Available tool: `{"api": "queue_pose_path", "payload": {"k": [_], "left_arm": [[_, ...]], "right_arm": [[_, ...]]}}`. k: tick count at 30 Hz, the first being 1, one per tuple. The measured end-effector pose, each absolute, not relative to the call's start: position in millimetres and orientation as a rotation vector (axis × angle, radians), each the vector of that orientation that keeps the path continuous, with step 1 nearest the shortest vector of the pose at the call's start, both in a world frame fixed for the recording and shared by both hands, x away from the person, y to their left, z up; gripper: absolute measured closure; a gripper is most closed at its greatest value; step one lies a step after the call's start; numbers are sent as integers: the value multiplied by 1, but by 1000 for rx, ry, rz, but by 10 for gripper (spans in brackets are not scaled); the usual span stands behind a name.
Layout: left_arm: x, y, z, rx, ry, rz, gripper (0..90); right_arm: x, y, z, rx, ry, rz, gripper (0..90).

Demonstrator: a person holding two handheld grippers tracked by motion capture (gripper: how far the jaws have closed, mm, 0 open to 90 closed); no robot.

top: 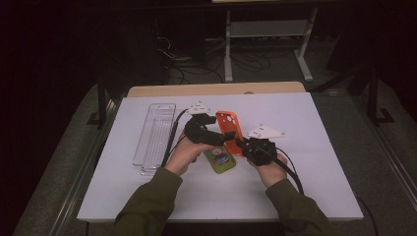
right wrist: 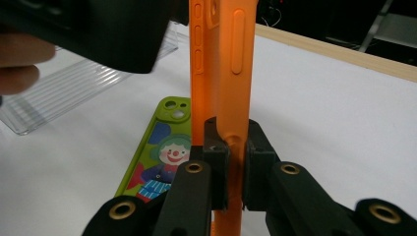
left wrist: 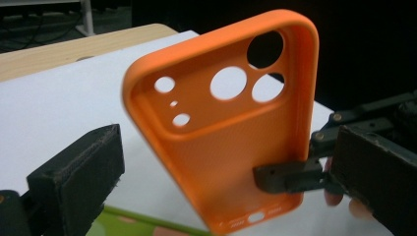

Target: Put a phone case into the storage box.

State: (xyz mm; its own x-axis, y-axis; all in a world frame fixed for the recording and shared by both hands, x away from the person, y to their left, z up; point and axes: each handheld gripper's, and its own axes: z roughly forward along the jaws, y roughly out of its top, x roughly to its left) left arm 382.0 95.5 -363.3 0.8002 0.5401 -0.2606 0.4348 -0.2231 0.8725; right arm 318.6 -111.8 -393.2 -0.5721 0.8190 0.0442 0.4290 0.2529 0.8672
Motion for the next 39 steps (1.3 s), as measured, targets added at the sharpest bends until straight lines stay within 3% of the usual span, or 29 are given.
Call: {"api": "queue_pose_path", "payload": {"k": [24, 39], "left_arm": [[384, 84, -363, 1756, 793, 101, 0], [387, 90, -360, 1722, 820, 76, 146]], "right_arm": [[316, -104, -395, 1117, 2114, 1253, 822], [316, -100, -398, 1095, 2132, 1231, 820]]}}
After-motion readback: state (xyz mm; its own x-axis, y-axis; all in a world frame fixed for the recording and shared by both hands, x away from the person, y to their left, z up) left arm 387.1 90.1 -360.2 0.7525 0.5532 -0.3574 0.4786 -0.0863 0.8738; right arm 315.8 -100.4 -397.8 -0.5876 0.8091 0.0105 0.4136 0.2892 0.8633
